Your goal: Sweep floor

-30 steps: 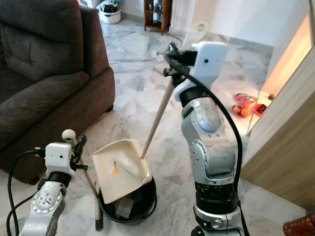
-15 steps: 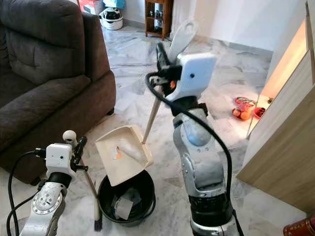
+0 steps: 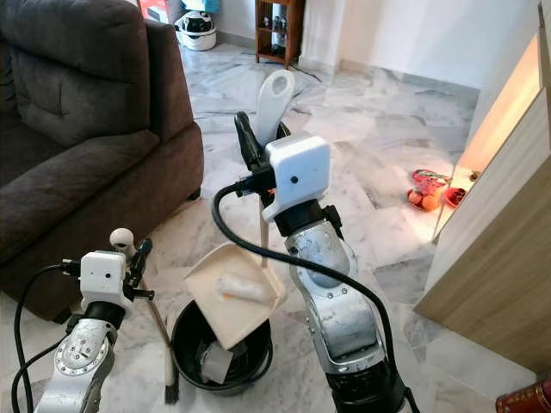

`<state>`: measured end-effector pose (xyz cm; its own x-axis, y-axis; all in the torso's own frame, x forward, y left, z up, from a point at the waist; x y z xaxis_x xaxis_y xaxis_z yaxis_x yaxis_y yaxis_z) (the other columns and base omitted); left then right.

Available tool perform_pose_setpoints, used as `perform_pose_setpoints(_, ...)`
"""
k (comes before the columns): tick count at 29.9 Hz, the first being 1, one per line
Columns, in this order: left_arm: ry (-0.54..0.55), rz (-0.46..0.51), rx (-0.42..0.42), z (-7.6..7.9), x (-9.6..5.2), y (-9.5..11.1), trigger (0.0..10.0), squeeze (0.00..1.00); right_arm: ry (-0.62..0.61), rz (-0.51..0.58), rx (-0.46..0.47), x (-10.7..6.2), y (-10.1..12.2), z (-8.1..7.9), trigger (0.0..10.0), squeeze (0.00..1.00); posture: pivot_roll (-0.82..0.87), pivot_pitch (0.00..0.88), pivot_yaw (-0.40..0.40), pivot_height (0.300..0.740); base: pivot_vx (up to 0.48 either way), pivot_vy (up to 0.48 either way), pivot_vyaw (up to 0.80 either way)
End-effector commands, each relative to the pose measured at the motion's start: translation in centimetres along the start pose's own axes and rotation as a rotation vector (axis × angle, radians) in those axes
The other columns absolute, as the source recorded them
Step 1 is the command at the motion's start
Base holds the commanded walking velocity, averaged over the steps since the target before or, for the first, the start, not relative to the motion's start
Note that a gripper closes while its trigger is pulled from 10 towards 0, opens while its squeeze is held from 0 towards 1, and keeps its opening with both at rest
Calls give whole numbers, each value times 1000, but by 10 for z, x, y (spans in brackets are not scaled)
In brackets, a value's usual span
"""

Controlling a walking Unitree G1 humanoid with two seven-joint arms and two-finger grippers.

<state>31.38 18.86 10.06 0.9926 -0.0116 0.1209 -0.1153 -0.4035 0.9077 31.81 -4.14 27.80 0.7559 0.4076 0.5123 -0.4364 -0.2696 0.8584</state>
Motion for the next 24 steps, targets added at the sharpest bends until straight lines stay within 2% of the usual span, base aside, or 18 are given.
perform_pose_setpoints(1,12,41,14,-4,1,9,10000,0,45,94,-21,1,20,-10,10000,0,117,82,-5,740,0,0,0)
perform_pose_setpoints(10,1,46,30,-3,1,10,10000,0,100,140,-51,-2,24,-21,10000,0,119,81,-6,740,0,0,0)
perform_pose_setpoints(17,4,47,28,-3,1,9,10000,0,118,170,-69,-2,29,-23,10000,0,118,79,-6,740,0,0,0)
perform_pose_setpoints(24,4,50,27,-3,2,10,10000,0,196,178,-105,-5,28,-38,10000,0,118,76,-7,740,0,0,0)
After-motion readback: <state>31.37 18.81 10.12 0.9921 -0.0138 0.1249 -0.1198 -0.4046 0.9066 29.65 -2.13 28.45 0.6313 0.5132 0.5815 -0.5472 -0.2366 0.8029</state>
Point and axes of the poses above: a point about 5 cm out from each wrist's last joint towards the gripper, its own x axis pointing out of the wrist towards the gripper, its own y axis along the axis of the wrist's last joint, z = x × y, the point moved 5 cm from there along x, pointing out of the wrist towards the gripper, and after that the axes turned 14 degrees about x, right-handed, at the moved point
